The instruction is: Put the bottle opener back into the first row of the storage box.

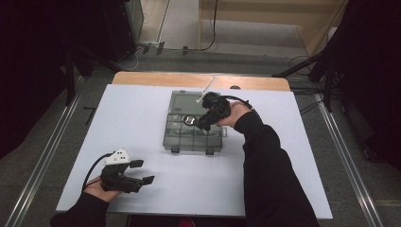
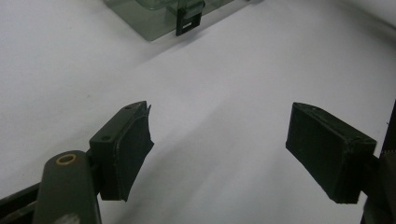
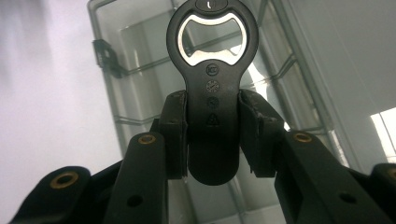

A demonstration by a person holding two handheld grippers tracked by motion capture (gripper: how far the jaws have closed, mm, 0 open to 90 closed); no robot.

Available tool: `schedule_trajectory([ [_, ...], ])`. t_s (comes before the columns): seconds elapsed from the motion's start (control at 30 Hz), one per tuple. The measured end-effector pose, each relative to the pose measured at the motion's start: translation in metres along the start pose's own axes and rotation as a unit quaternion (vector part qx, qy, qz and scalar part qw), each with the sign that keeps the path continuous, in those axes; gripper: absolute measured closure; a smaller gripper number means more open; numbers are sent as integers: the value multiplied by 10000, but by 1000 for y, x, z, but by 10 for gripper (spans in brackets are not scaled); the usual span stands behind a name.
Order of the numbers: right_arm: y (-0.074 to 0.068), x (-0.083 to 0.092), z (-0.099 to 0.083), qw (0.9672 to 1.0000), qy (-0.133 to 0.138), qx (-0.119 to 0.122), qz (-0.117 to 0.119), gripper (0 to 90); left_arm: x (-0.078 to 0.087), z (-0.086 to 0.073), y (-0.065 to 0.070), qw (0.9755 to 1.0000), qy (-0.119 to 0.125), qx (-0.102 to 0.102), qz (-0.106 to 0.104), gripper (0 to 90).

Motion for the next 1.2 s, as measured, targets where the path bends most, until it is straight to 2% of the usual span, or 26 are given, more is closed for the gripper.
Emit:
schedule_trajectory([
  [0.17,6,-5,4,9999,-69,73,-13,657,0,0,0,10000,4,2,-2,216],
  [0.37,8,-13,8,9997,-218,134,-46,657,0,0,0,10000,-17,-13,-11,215],
  [0.53,9,-19,10,9991,-344,160,-164,657,0,0,0,10000,-12,0,-11,215],
  [0.63,10,-22,10,9987,-332,309,-238,657,0,0,0,10000,-12,-1,-15,215],
  [0.73,10,-24,11,9982,-397,360,-251,656,0,0,0,10000,-13,8,-11,215],
  [0.93,13,-30,10,9976,-516,306,-340,644,0,0,0,10000,-19,6,-29,215],
  [0.97,13,-29,10,9976,-489,295,-394,624,0,0,0,10000,-24,-4,-19,216],
  [1.07,11,-24,12,9986,-281,264,-361,540,0,0,0,10000,-25,-7,-21,215],
  [1.17,8,-19,13,9996,-47,5,-296,432,-1,0,0,10000,-48,-15,-23,216],
  [1.2,7,-18,14,9996,37,-69,-284,427,-1,0,0,10000,-46,-17,-22,216],
])
Point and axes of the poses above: each handheld gripper's, and its own axes: x roughly backward along the jaws, z roughly out of its top, y roughly to its right, the point moved 3 cm from there along -x, roughly forward along the jaws, and after that the axes turned 2 degrees about y, right-handed, at the moved point
